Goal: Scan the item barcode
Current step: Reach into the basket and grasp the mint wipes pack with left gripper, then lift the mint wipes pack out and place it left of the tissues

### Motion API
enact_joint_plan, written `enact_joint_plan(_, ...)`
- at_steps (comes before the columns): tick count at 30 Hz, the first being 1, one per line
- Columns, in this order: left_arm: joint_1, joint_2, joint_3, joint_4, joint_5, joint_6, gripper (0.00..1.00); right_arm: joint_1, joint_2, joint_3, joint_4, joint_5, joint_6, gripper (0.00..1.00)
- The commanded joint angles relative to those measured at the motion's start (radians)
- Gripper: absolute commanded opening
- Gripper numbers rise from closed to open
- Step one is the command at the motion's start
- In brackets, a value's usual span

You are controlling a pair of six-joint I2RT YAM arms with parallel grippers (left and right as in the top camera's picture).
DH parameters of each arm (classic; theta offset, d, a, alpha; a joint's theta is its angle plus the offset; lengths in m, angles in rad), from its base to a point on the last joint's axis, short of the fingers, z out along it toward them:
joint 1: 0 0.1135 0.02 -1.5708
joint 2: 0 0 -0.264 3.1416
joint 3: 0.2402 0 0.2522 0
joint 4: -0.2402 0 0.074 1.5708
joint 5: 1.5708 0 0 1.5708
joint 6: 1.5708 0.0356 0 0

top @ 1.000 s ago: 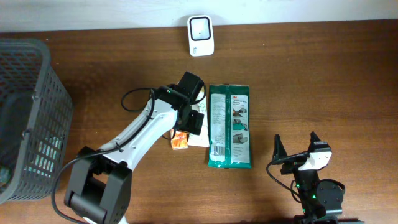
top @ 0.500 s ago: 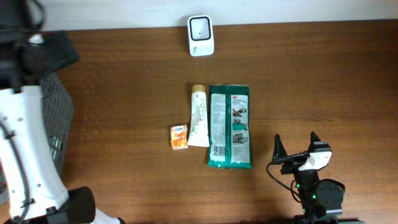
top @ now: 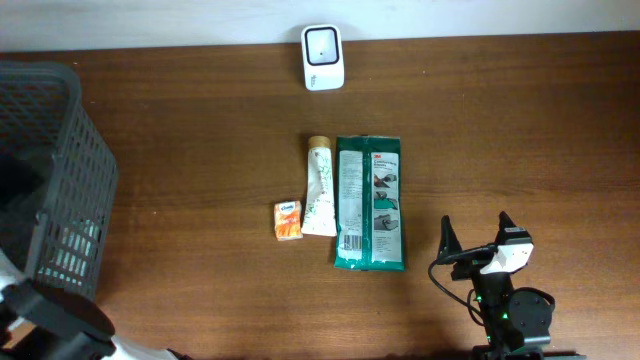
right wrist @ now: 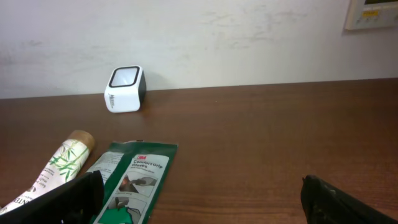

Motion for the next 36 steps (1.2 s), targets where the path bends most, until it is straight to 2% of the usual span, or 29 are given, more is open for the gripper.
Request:
enact_joint_plan(1,0.003,0.050,-0.135,0.100,0.053,0.167,0.88,-0.006,-0.006,-0.007,-0.001,-0.002,0.003,0.98)
enact_joint_plan(3,0.003,0.126,-0.169,0.122,0.049,0.246,0.74,-0.006,-0.006,-0.007,-0.001,-0.002,0.003,0.98)
enact_joint_plan(8,0.003,0.252,-0.184,0.112,0.101,0.375,0.69,-0.006,-0.006,-0.007,-0.001,-0.002,0.003,0.98)
enact_joint_plan(10,0.004,0.258,-0.231,0.141,0.093,0.380,0.60,-0.006,-0.006,-0.007,-0.001,-0.002,0.003,0.98)
enact_joint_plan(11,0.004,0.259,-0.247,0.159,0.093,0.380,0.31,-0.006,-0.006,-0.007,-0.001,-0.002,0.003,0.98)
enact_joint_plan(12,0.004,0.260,-0.248,0.164,0.093,0.379,0.18,-0.006,-0.006,-0.007,-0.001,-0.002,0.004,0.98)
enact_joint_plan(14,0.004,0.259,-0.248,0.171,0.093,0.379,0.00,-0.006,-0.006,-0.007,-0.001,-0.002,0.003,0.98)
enact_joint_plan(19,0.005,0.238,-0.173,0.146,0.094,0.345,0.00,-0.006,-0.006,-0.007,-0.001,-0.002,0.003,0.98)
enact_joint_plan(23,0.004,0.127,-0.127,0.182,0.093,0.272,0.00,-0.006,-0.006,-0.007,-0.001,-0.002,0.003,0.98)
enact_joint_plan(33,0.014,0.101,-0.125,0.185,0.073,0.262,0.00,-0.006,-0.006,-0.007,-0.001,-0.002,0.003,0.98)
enact_joint_plan(36,0.014,0.058,0.019,0.146,0.116,0.174,0.00,-0.006,-0.006,-0.007,-0.001,-0.002,0.003,0.98)
